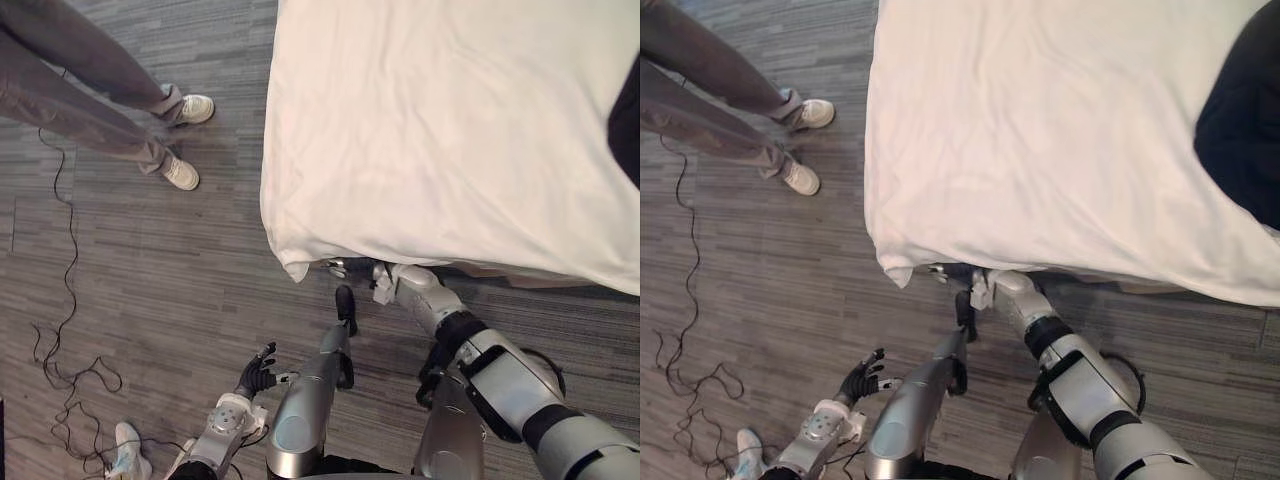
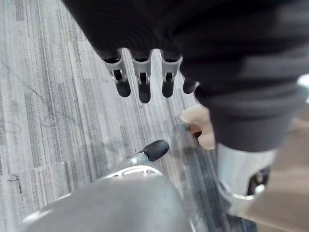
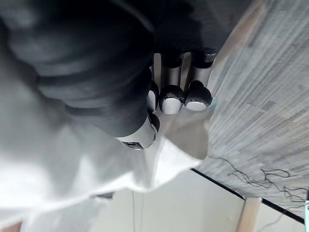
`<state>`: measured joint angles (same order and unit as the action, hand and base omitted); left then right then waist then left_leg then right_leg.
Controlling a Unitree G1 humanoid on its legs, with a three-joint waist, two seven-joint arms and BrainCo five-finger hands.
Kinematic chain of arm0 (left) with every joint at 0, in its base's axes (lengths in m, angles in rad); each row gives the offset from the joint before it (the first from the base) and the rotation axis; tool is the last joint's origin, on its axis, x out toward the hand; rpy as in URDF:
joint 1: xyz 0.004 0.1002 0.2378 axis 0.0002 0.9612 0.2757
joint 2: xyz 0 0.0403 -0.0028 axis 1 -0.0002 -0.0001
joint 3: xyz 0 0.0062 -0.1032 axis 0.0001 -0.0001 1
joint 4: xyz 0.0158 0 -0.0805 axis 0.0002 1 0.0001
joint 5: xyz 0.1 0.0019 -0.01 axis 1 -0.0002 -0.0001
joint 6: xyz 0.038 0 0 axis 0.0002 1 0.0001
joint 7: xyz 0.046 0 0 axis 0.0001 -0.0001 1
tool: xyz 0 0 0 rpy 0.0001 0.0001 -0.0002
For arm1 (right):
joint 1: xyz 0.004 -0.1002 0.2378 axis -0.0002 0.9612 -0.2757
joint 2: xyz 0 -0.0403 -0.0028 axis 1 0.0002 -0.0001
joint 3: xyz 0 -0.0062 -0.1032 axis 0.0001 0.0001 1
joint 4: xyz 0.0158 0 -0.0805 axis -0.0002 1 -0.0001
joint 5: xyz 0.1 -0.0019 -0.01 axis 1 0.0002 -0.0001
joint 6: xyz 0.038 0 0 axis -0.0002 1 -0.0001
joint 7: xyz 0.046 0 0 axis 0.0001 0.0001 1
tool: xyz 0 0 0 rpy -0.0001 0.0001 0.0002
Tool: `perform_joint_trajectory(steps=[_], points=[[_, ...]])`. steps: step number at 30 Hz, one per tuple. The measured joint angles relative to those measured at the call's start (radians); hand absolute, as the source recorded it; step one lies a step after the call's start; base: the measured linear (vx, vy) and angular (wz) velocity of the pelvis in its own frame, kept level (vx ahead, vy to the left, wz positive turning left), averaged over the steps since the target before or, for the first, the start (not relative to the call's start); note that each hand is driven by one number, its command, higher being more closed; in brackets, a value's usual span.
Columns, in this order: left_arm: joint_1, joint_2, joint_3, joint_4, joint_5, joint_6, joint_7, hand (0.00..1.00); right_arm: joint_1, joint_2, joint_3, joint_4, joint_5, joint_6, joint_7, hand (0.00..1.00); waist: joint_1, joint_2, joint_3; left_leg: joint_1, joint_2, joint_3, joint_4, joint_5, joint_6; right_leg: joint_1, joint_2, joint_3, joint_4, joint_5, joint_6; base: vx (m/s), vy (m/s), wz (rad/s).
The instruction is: Tidy the bed and pick cloth on bed and put in laundry
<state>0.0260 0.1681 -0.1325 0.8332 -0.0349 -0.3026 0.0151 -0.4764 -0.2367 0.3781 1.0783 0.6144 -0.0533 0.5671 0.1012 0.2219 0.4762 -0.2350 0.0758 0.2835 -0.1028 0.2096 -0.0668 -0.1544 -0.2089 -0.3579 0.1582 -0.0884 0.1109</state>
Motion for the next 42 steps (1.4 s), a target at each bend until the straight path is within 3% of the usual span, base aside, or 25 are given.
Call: perform_joint_trajectory(steps=[2,3,4,7,9,12,15,19,22,27,32,35,38,42], points=[[0.019,-0.032,0.042,0.038,0.026,-0.004,-0.001,0.0,0.173,0.007,-0.048,-0.005,-0.051,-0.042,0.017,1.0,-0.001,-0.028,-0.064,0.017,0.008,0.032,-0.001,-0.016,0.0,0.02,0.009,0.007,-0.024,0.01,0.002,0.09,-0.018,-0.31],[0.047,-0.04,0.064,0.061,0.038,-0.004,-0.002,0.0,0.282,0.02,-0.074,-0.022,-0.079,-0.076,0.027,1.0,-0.005,-0.067,-0.116,0.037,0.014,0.063,-0.002,-0.026,-0.003,0.035,0.011,0.019,-0.032,0.01,0.002,0.15,-0.02,-0.32],[0.06,-0.04,0.076,0.07,0.043,-0.002,-0.003,0.0,0.331,0.025,-0.088,-0.045,-0.092,-0.086,0.031,1.0,-0.012,-0.088,-0.137,0.051,0.018,0.078,-0.003,-0.031,-0.003,0.051,0.013,0.02,-0.041,0.009,0.002,0.18,-0.032,-0.31],[0.11,-0.011,0.148,0.13,0.073,0.021,-0.006,0.0,0.547,0.036,-0.133,-0.205,-0.107,-0.116,0.099,1.0,-0.033,-0.214,-0.263,0.137,0.045,0.171,-0.008,-0.061,-0.021,0.132,0.037,0.045,-0.084,0.001,-0.004,0.15,-0.063,-0.36],[0.111,0.007,0.154,0.154,0.084,0.042,-0.013,0.0,0.594,0.036,-0.144,-0.251,-0.13,-0.109,0.125,1.0,-0.045,-0.248,-0.299,0.169,0.058,0.213,-0.008,-0.08,-0.031,0.163,0.043,0.048,-0.096,-0.004,-0.007,0.1,-0.056,-0.19],[0.112,0.022,0.155,0.166,0.128,0.081,-0.021,0.0,0.666,0.025,-0.137,-0.293,-0.252,-0.091,0.189,1.0,-0.049,-0.285,-0.349,0.218,0.071,0.286,-0.009,-0.09,-0.035,0.193,0.045,0.057,-0.098,-0.016,-0.01,0.08,-0.021,-0.12],[0.116,0.023,0.156,0.162,0.177,0.109,-0.022,0.0,0.735,-0.019,-0.08,-0.524,-0.259,-0.07,0.297,1.0,-0.06,-0.289,-0.362,0.236,0.067,0.296,-0.009,-0.093,-0.04,0.214,0.041,0.066,-0.106,-0.017,-0.009,0.07,0.01,-0.09],[0.144,0.048,0.151,0.162,0.187,0.134,-0.048,0.0,0.725,-0.079,0.037,-1.004,-0.113,-0.002,0.41,1.0,-0.101,-0.304,-0.4,0.243,0.068,0.312,-0.009,-0.092,-0.038,0.208,0.046,0.094,-0.112,-0.015,-0.009,0.05,-0.002,-0.16],[0.143,0.06,0.14,0.164,0.172,0.165,-0.063,0.0,0.618,-0.066,0.068,-1.141,0.0,0.042,0.379,1.0,-0.106,-0.316,-0.409,0.25,0.06,0.307,-0.009,-0.091,-0.039,0.209,0.05,0.105,-0.114,-0.015,-0.01,0.06,-0.006,-0.08],[0.146,0.059,0.128,0.191,0.148,0.187,-0.062,0.0,0.449,-0.039,0.054,-1.075,0.034,0.054,0.199,1.0,-0.105,-0.305,-0.412,0.253,0.056,0.297,-0.009,-0.091,-0.039,0.21,0.05,0.104,-0.113,-0.015,-0.01,0.01,0.006,0.03],[0.136,0.052,0.073,0.194,0.119,0.182,-0.058,0.0,0.193,0.016,0.056,-0.893,0.031,0.058,-0.029,1.0,-0.098,-0.248,-0.381,0.192,0.057,0.251,-0.008,-0.07,-0.024,0.165,0.052,0.086,-0.105,-0.007,-0.021,-0.03,0.006,0.18],[0.093,0.05,0.04,0.172,0.065,0.179,-0.056,0.0,0.027,0.021,0.013,-0.849,0.015,0.054,-0.119,1.0,-0.091,-0.21,-0.304,0.122,0.064,0.228,-0.002,-0.038,-0.005,0.104,0.058,0.078,-0.092,0.018,-0.031,-0.09,0.023,0.16],[0.048,0.048,0.007,0.13,0.025,0.167,-0.037,0.0,-0.139,0.016,-0.073,-0.776,0.016,0.05,-0.199,1.0,-0.083,-0.169,-0.189,0.069,0.066,0.198,-0.002,-0.011,0.013,0.064,0.064,0.062,-0.088,0.042,-0.034,-0.12,0.045,0.18],[-0.005,0.049,-0.022,0.055,-0.013,0.159,-0.035,0.0,-0.315,-0.077,-0.162,-0.655,0.034,0.035,-0.287,1.0,-0.059,-0.118,-0.069,-0.004,0.059,0.169,-0.002,0.011,0.028,-0.027,0.052,0.055,-0.031,0.046,-0.032,-0.11,0.057,0.13]])
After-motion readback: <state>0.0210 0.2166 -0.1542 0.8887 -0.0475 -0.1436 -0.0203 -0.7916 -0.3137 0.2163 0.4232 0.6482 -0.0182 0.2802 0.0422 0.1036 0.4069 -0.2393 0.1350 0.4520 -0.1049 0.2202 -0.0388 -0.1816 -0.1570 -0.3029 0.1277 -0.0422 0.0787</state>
